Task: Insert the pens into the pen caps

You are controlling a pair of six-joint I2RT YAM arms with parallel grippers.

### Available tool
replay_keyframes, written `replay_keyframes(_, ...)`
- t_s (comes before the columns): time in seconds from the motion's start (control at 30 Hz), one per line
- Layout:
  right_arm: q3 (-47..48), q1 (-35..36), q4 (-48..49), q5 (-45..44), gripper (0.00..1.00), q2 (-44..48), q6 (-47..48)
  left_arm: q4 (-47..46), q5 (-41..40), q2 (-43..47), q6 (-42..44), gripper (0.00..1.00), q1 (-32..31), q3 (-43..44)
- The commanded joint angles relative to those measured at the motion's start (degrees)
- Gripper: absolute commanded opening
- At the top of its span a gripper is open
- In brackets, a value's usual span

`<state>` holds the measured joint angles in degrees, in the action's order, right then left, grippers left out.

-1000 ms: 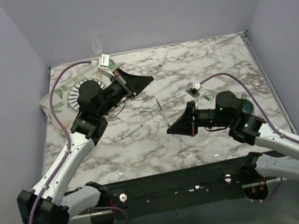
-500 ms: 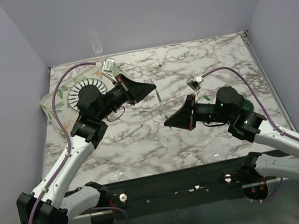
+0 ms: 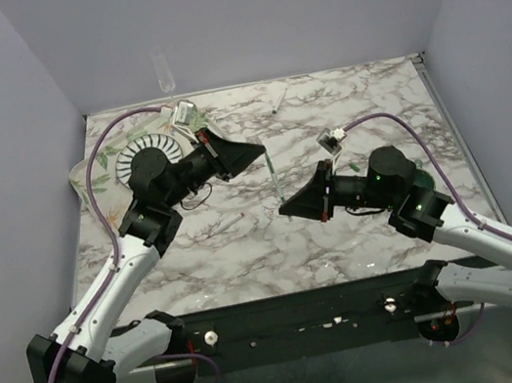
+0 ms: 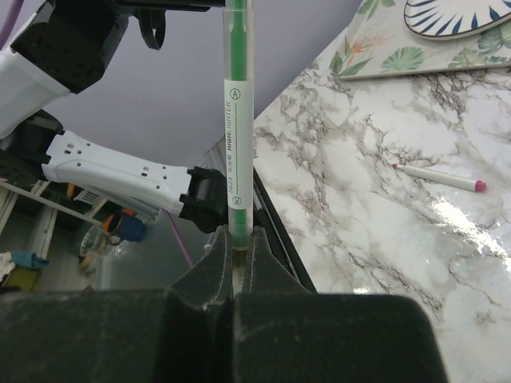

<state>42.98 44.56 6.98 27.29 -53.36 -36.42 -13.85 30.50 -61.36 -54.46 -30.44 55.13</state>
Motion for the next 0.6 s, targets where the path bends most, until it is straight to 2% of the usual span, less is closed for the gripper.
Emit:
replay_keyframes(0.0,0.9,0.4,1.8,0.7,0.01,-0.5,-0.9,0.7,-1.4,1.6,0.1,0.0,0.1,0.4)
replay_keyframes(0.57,1.1,1.0,2.4,1.8,0.01,-2.1,-1.4,5.3,-8.1,2.8,-0.8,0.0,0.1,1.6)
